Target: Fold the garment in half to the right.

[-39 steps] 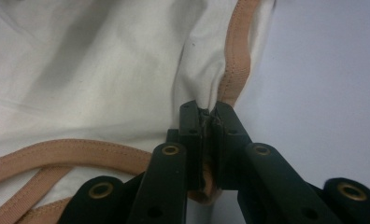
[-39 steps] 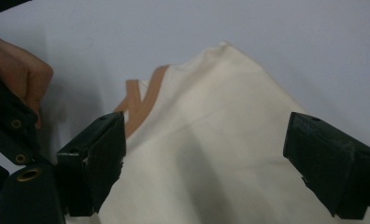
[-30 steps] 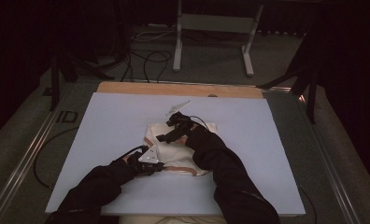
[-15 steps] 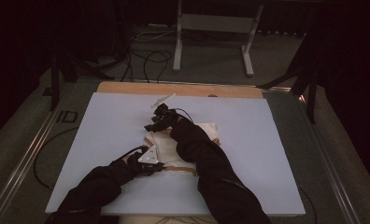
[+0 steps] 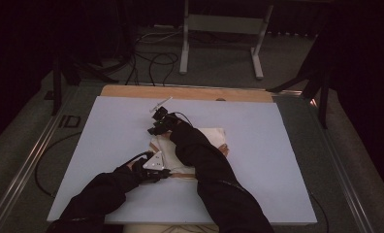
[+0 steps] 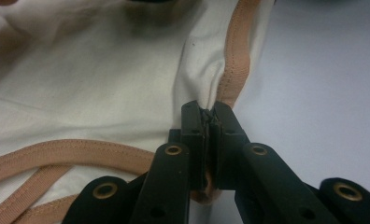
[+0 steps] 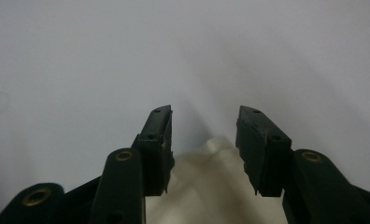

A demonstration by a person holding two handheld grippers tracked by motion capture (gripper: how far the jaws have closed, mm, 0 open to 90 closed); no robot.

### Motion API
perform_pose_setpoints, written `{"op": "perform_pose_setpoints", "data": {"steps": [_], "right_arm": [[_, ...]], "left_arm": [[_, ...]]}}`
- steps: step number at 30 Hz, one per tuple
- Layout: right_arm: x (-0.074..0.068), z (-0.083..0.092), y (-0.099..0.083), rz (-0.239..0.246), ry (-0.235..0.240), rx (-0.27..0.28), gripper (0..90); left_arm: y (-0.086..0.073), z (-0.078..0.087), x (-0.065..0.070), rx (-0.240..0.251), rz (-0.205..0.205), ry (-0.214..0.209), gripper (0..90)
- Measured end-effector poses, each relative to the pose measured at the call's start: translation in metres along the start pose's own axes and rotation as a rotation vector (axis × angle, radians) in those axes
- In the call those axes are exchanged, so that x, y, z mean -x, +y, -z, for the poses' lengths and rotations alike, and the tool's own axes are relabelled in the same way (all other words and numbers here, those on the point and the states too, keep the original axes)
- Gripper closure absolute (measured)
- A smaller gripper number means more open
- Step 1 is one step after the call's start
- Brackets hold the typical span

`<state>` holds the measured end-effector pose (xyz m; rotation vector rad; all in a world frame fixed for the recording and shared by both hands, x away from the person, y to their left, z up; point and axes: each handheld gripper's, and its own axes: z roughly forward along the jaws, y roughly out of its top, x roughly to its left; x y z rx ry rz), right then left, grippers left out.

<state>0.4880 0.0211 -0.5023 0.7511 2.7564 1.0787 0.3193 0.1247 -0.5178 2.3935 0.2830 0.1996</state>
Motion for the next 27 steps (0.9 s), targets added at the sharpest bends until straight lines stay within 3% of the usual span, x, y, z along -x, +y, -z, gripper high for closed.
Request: {"op": "perform_pose_setpoints", "data": {"steps": [5, 11, 17, 27], "right_arm": [[-0.002, -0.005, -0.001, 0.014, -0.022, -0.031, 60.4], [-0.005, -0.01, -0.003, 0.046, -0.078, -0.07, 72.5], [-0.004, -0.01, -0.003, 0.072, -0.091, -0.082, 87.0], [-0.002, 0.005, -0.001, 0.07, -0.081, -0.037, 88.6]], "left_arm": [[0.0, 0.0, 0.0, -0.002, -0.001, 0.0, 86.8], [0.0, 0.0, 0.0, -0.002, -0.001, 0.0, 86.8], [0.0, 0.0, 0.0, 0.0, 0.003, -0.001, 86.8], [0.002, 0.001, 0.0, -0.005, -0.001, -0.006, 86.9]]}}
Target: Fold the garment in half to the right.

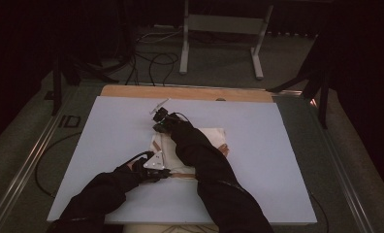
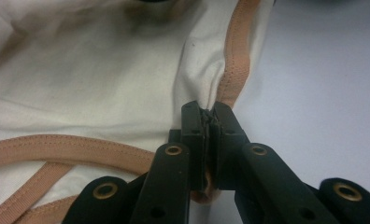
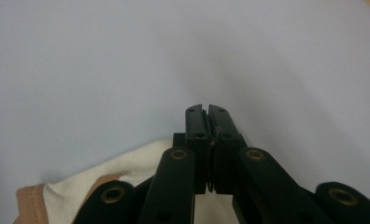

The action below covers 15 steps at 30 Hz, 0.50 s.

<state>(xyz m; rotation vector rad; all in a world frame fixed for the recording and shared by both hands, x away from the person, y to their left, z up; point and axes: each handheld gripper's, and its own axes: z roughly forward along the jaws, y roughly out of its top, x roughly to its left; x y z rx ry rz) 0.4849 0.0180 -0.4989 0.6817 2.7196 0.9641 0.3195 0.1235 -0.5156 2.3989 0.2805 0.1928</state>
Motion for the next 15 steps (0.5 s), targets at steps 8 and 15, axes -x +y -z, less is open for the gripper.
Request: {"op": "perform_pose_setpoints", "data": {"steps": [8, 15], "right_arm": [[0.001, 0.014, 0.001, 0.015, -0.006, 0.035, 88.7], [0.007, 0.031, -0.003, 0.008, -0.024, 0.063, 88.6]], "left_arm": [[0.008, 0.006, 0.0, 0.01, -0.016, 0.003, 86.9], [0.02, 0.008, 0.0, 0.016, -0.037, 0.005, 86.9]]}}
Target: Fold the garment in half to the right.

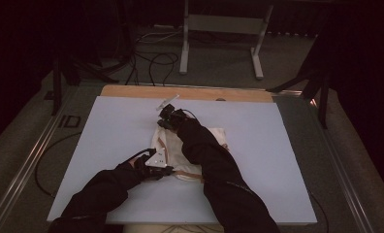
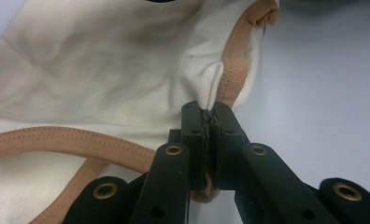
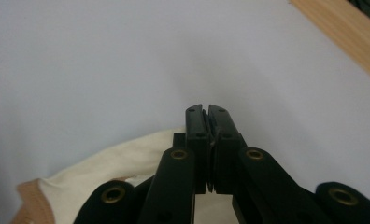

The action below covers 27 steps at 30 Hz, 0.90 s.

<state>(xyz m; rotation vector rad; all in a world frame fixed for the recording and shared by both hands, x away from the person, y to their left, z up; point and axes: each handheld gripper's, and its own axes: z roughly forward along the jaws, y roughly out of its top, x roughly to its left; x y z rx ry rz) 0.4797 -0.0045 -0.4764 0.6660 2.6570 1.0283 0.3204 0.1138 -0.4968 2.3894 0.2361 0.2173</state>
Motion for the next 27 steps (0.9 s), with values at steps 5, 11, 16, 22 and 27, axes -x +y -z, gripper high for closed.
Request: {"op": "perform_pose_setpoints", "data": {"steps": [5, 11, 16, 22, 27], "right_arm": [[0.006, 0.012, -0.005, 0.0, -0.015, 0.018, 88.6], [0.013, 0.028, -0.01, -0.013, -0.029, 0.042, 88.6], [0.018, 0.039, -0.016, -0.028, -0.038, 0.063, 88.6], [0.022, 0.049, -0.025, -0.037, -0.045, 0.081, 88.6], [0.025, 0.058, -0.029, -0.046, -0.053, 0.091, 88.6]], "left_arm": [[0.008, -0.002, 0.001, 0.004, -0.013, -0.001, 86.9], [0.017, -0.004, 0.001, 0.002, -0.032, 0.0, 86.9], [0.024, -0.005, 0.002, 0.006, -0.044, -0.006, 86.9], [0.031, -0.007, 0.003, -0.004, -0.066, -0.013, 86.9], [0.038, -0.009, 0.003, -0.012, -0.085, -0.015, 86.9]]}}
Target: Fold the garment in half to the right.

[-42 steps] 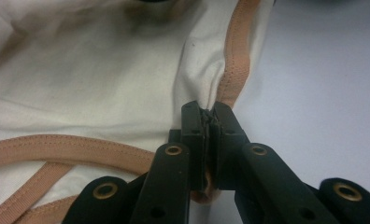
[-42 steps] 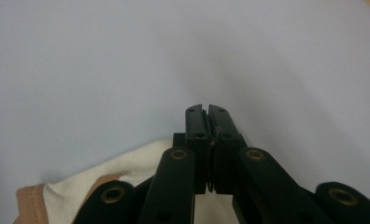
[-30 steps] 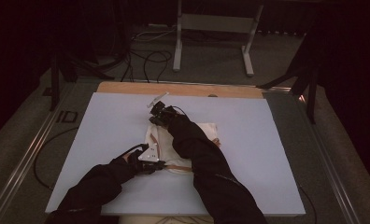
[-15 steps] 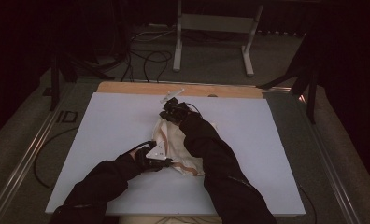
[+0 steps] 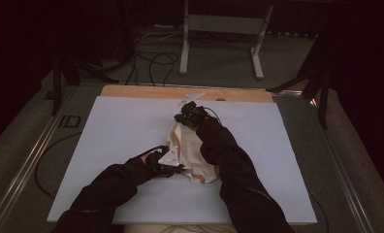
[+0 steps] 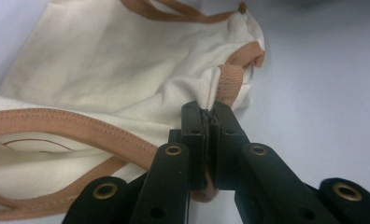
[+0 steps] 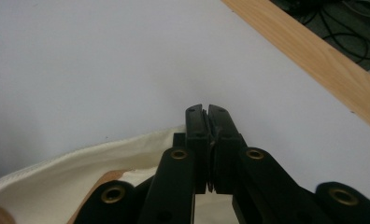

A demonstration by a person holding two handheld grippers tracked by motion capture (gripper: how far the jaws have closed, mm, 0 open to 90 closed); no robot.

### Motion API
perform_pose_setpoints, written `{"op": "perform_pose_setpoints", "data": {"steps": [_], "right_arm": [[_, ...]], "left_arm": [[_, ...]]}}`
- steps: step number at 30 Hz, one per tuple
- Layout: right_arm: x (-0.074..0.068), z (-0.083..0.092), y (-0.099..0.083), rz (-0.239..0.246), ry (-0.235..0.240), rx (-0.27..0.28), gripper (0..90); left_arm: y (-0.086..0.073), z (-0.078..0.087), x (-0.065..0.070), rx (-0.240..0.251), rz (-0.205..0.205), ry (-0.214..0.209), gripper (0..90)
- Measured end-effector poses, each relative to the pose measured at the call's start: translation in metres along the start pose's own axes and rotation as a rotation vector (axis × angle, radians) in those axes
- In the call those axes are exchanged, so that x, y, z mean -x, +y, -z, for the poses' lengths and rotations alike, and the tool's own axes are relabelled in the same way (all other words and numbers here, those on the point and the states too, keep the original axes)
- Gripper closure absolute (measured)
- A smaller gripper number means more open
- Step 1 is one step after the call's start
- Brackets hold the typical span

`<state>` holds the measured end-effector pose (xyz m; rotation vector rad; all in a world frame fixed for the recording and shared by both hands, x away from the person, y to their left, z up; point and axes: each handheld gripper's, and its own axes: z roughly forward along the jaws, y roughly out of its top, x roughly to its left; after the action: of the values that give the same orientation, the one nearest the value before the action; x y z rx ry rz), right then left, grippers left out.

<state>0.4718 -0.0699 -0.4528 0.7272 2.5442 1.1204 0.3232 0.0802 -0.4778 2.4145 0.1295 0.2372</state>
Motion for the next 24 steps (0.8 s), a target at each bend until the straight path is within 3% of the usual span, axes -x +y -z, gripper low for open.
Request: {"op": "perform_pose_setpoints", "data": {"steps": [24], "right_arm": [[0.024, 0.041, -0.018, -0.04, -0.049, 0.036, 88.6]], "left_arm": [[0.03, -0.005, -0.002, 0.006, -0.061, -0.003, 86.9]]}}
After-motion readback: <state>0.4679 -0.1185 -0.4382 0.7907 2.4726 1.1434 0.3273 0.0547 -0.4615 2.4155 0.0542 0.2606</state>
